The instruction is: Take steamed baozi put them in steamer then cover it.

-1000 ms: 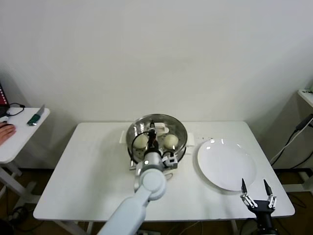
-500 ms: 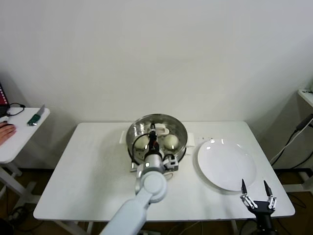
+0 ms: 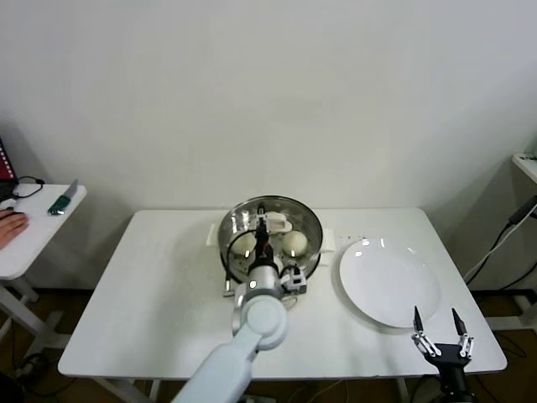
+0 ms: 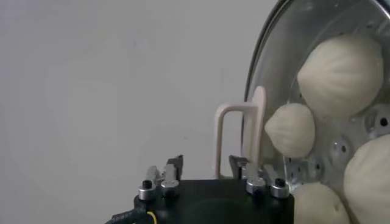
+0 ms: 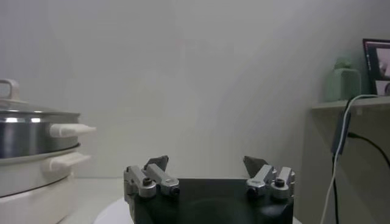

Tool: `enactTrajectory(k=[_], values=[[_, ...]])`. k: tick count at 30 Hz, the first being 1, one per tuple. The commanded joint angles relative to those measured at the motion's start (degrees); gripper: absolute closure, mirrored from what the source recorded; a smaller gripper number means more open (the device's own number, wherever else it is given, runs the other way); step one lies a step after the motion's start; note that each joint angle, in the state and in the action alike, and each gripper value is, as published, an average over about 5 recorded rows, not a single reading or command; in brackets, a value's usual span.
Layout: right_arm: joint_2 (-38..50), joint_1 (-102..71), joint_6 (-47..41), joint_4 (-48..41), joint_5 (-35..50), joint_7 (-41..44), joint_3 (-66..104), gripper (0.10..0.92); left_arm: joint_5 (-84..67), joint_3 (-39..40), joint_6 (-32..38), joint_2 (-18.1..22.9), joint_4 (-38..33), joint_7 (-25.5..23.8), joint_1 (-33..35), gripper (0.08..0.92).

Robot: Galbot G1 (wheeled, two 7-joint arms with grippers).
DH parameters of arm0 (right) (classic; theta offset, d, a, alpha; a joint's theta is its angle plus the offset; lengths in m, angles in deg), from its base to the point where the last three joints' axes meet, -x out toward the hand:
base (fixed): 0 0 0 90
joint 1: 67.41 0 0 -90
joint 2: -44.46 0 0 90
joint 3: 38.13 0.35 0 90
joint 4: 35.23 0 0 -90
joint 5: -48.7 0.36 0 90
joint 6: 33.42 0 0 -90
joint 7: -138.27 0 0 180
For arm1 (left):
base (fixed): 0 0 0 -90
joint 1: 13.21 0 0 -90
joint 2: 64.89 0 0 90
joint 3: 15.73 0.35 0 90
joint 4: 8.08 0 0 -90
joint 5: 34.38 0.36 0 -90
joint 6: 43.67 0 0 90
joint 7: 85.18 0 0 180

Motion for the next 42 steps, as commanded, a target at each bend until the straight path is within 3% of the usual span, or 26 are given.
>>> enactTrajectory(k=[1, 9, 13, 18, 24, 28, 31, 36, 42], values=[[0.2, 0.2, -0.3, 0.0, 0.2, 0.1, 0.0, 0.203, -3.9, 1.6, -2.3, -2.6, -5.3, 0.1, 0.1, 0.421], [0.1, 0.7, -1.3, 0.3, 0.1, 0.1, -0.4, 0.203, -12.5, 2.5, -2.6, -6.0, -12.9, 3.5, 2.5, 0.205], [0.0, 0.7, -1.7, 0.4, 0.0, 0.1, -0.7, 0.203, -15.5, 0.5, -0.9, -8.1, -17.9, 5.8, 5.1, 0.18], [0.1, 0.6, -2.4, 0.9, 0.6, -0.2, -1.0, 0.203, -22.5, -2.2, 1.6, -14.2, -24.2, 7.6, 9.6, 0.177], [0.3, 0.3, -3.5, 2.7, 2.0, -2.4, -1.9, 0.203, -39.6, -10.5, 8.6, -18.0, -27.8, 15.3, 16.3, 0.177], [0.5, 0.4, -5.1, 4.0, 2.5, -2.7, -2.0, 0.203, -57.5, -22.9, 16.0, -16.7, -29.5, 21.6, 22.7, 0.177], [0.7, 0.5, -5.9, 4.2, 3.3, -2.7, -2.3, 0.203, -71.1, -33.6, 22.3, -13.9, -29.9, 23.2, 28.4, 0.177], [0.4, 0.9, -5.6, 3.1, 3.2, -3.1, -2.8, 0.203, -88.2, -46.8, 36.0, -10.1, -26.2, 18.4, 36.8, 0.177], [0.6, 1.0, -5.8, 1.6, 3.3, -3.6, -3.3, 0.203, -98.3, -49.0, 47.3, -8.5, -20.5, 14.8, 44.0, 0.177]])
